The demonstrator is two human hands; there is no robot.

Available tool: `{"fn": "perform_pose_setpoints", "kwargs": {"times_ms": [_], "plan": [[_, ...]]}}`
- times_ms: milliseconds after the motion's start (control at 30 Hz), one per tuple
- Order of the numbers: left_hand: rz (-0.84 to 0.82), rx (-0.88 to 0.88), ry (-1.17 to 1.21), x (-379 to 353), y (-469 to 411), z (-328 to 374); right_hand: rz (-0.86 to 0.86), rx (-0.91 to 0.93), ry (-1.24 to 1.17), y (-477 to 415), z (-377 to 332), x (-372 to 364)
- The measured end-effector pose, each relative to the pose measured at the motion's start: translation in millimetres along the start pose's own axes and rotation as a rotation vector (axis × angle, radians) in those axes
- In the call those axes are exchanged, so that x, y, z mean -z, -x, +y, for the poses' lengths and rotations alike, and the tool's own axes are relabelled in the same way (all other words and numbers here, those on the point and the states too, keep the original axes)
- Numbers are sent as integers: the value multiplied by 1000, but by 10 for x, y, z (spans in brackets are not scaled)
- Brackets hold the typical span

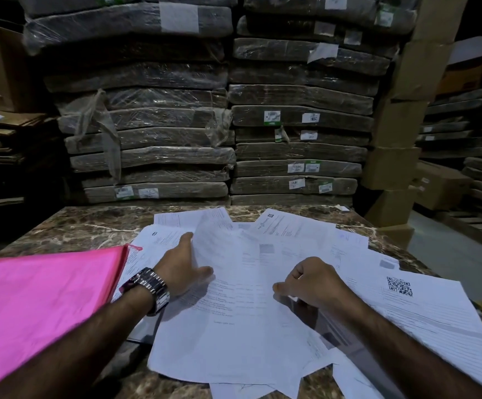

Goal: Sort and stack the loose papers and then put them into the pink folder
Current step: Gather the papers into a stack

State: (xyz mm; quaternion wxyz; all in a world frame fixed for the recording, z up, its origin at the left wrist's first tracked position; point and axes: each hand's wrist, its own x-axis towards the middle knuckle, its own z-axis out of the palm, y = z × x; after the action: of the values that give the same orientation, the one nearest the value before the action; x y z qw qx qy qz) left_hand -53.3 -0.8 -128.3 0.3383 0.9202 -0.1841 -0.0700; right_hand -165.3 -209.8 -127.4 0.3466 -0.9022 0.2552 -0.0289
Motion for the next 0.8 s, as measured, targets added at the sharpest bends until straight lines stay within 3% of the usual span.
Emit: {"fn": "perform_pose_setpoints", "kwargs": {"times_ms": [300,467,633,800], "plan": [[-86,145,200,-49,9,21,44,-34,-35,-20,37,56],[-123,77,22,-20,26,29,60,-55,115,-9,85,129],[-131,-3,-90,-89,27,59,30,-116,-106,-128,89,175],[-101,40,-50,-85,5,28,25,-131,-420,-277,159,69]]}}
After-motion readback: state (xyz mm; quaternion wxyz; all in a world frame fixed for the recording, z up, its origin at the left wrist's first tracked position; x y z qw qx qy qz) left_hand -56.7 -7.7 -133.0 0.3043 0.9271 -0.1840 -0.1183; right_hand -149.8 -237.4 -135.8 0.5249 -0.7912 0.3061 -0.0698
